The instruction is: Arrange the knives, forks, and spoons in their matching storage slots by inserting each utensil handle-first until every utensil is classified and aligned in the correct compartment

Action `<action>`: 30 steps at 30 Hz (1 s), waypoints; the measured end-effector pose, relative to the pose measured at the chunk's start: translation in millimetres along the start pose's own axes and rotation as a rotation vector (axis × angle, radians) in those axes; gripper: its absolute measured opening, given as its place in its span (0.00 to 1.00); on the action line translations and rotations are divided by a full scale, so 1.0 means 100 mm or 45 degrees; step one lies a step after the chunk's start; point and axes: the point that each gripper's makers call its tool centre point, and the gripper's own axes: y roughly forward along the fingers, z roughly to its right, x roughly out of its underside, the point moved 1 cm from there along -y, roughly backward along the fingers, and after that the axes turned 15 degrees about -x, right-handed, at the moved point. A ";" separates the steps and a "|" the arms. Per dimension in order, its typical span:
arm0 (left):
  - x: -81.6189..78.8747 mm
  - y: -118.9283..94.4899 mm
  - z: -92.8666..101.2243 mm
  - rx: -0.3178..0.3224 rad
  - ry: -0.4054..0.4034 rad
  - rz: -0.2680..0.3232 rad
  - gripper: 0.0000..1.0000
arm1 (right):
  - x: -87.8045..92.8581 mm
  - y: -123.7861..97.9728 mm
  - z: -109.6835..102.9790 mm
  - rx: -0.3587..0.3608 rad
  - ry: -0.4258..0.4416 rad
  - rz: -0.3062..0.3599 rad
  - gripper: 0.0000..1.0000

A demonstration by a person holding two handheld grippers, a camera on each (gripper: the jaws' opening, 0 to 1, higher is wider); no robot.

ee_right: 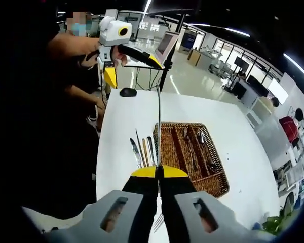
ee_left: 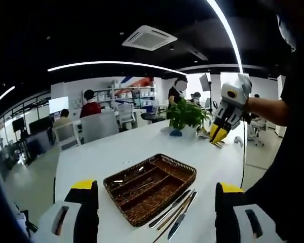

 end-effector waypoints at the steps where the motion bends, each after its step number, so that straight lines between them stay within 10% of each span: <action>1: 0.02 0.00 -0.02 -0.001 -0.003 0.000 1.00 | 0.00 0.01 0.03 0.007 -0.014 -0.016 0.00; 30: 0.17 0.05 -0.27 -0.003 -0.014 -0.026 1.00 | -0.17 0.25 0.48 -0.035 -0.069 -0.086 0.00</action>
